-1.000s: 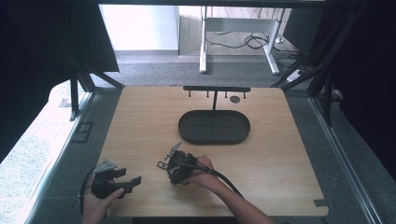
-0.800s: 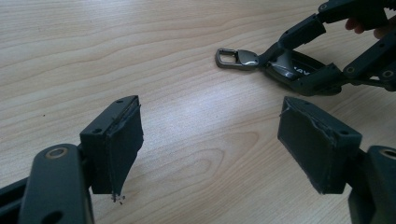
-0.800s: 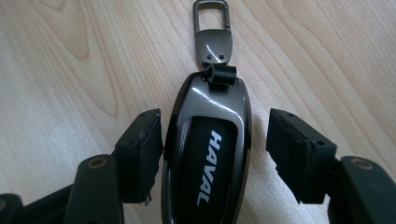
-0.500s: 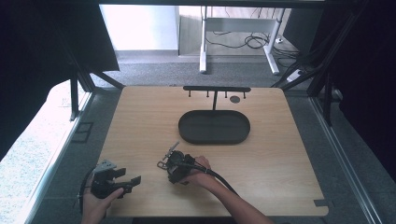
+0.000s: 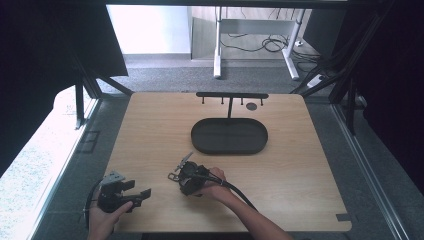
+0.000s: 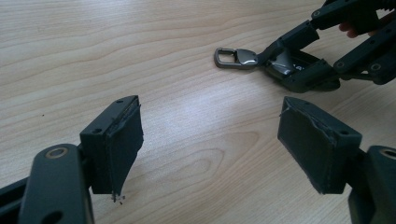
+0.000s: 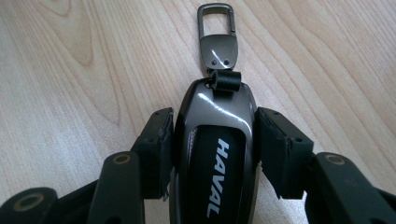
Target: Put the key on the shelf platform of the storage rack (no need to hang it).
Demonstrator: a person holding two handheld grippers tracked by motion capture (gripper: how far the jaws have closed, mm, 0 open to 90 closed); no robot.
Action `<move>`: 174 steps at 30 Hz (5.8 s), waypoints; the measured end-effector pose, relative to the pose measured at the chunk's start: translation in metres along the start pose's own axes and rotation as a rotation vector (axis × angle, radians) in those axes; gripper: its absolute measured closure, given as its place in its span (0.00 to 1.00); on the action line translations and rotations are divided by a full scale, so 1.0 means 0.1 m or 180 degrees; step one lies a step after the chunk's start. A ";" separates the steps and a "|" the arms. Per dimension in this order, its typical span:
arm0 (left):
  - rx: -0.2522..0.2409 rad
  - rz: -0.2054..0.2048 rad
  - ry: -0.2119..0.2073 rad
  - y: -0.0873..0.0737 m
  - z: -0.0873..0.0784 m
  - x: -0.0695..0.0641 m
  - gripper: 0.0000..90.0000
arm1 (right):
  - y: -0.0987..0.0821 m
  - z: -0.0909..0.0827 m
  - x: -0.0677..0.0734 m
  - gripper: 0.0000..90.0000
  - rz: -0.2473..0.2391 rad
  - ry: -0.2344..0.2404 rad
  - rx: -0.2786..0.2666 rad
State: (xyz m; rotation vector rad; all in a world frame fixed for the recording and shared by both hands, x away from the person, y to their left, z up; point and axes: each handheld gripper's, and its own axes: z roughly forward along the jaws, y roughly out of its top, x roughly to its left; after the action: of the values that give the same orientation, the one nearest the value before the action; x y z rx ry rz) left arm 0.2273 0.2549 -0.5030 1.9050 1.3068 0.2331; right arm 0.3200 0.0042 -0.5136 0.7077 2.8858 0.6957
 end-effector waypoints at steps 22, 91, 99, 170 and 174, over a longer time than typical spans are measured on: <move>0.0018 0.0015 0.0006 0.00 0.02 -0.01 0.25 | -0.03 -0.47 -0.10 0.55 0.0019 -0.0040 -0.0400; 0.0052 0.0008 0.0014 -0.01 0.06 -0.02 0.25 | -0.27 -1.29 -0.80 0.55 0.0436 -0.0449 -0.0735; 0.0058 0.0016 0.0006 -0.01 0.06 -0.02 0.25 | -0.27 -1.32 -0.89 0.55 0.0503 -0.0474 -0.0745; 0.0041 -0.0019 0.0028 -0.02 0.04 0.03 0.25 | -0.26 -0.85 -1.87 0.55 0.1043 -0.0618 -0.0509; 0.0038 -0.0020 0.0027 -0.02 0.04 0.03 0.25 | -0.27 -0.76 -1.92 0.55 0.1065 -0.0637 -0.0465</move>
State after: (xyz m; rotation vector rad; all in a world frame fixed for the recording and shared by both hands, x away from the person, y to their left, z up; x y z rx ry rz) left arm 0.2294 0.2563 -0.5077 1.9116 1.3223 0.2307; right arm 0.4649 -0.1360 -0.4623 1.1796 2.5320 0.8072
